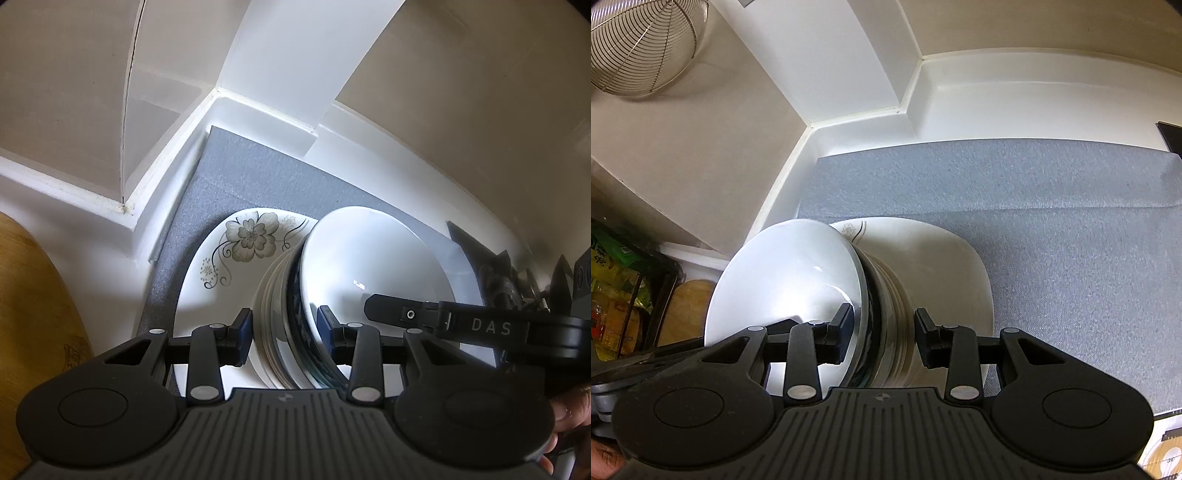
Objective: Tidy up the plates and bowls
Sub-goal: 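Lower the bowl stack onto the flower-patterned plate with both tools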
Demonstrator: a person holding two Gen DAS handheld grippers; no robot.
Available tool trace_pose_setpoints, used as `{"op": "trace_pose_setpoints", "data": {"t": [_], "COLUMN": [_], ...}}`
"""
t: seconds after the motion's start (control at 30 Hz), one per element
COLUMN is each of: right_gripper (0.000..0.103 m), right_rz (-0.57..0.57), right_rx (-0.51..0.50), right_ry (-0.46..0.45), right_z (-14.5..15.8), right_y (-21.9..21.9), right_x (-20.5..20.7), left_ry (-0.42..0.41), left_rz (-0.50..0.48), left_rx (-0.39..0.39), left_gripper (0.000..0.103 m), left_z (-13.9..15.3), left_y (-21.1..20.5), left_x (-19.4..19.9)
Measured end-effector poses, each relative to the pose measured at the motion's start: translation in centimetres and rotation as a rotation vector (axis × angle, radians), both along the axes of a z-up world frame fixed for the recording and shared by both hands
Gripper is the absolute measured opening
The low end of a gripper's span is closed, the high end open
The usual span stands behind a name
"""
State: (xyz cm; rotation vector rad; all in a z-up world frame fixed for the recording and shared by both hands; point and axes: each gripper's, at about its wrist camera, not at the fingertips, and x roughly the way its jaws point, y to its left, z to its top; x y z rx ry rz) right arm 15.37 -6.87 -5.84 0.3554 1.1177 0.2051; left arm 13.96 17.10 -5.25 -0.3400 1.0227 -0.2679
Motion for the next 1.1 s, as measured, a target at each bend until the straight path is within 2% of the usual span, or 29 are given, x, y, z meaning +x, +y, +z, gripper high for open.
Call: {"op": "trace_pose_setpoints", "data": {"t": [0.77, 0.87, 1.1], "right_gripper": [0.038, 0.037, 0.037], "right_rz": [-0.015, -0.012, 0.001], "right_rx": [0.016, 0.007, 0.006], "right_ry": [0.002, 0.013, 0.004], "right_z": [-0.74, -0.84, -0.78], "right_y": [-0.06, -0.01, 0.09], "right_x": [0.06, 0.17, 0.06], "left_ry": [-0.012, -0.030, -0.050], "left_rz": [0.009, 0.011, 0.034], "left_rx": [0.034, 0.057, 0.048], "left_gripper": [0.041, 0.041, 0.041], "left_z": [-0.20, -0.01, 0.55], "left_y": [-0.65, -0.82, -0.54], "left_x": [0.08, -0.22, -0.81]}}
